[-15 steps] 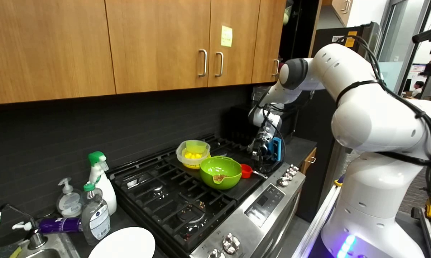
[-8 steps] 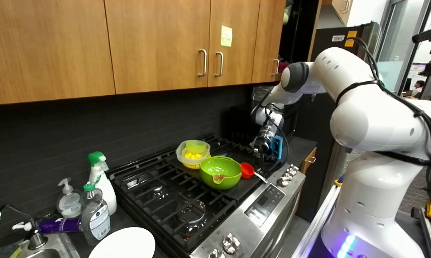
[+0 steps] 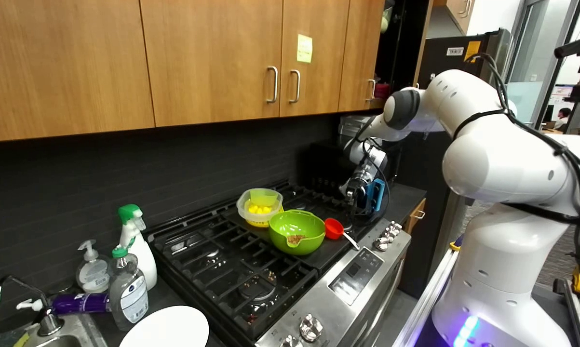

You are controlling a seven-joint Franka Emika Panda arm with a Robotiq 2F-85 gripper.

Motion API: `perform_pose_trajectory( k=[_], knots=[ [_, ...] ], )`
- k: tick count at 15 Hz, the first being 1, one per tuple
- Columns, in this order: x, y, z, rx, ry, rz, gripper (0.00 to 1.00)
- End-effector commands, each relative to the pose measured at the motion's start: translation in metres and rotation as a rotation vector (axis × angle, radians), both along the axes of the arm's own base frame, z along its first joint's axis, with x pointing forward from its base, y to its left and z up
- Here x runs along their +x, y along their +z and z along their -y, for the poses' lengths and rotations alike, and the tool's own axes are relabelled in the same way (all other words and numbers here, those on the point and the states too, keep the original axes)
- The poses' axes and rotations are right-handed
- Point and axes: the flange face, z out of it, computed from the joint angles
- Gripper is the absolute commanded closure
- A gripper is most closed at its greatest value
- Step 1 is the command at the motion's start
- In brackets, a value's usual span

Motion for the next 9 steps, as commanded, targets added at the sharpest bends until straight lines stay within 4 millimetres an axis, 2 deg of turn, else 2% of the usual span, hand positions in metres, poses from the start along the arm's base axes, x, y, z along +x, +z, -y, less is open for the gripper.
perform_pose_trajectory(
  k=[1, 4, 9],
  knots=[
    [-0.002, 0.021, -0.002, 0.135, 0.027, 0.010, 0.00],
    [-0.009, 0.044, -0.023, 0.240, 0.115, -0.012, 0.00],
    [-0.015, 0.059, -0.041, 0.344, 0.189, -0.035, 0.00]
  ],
)
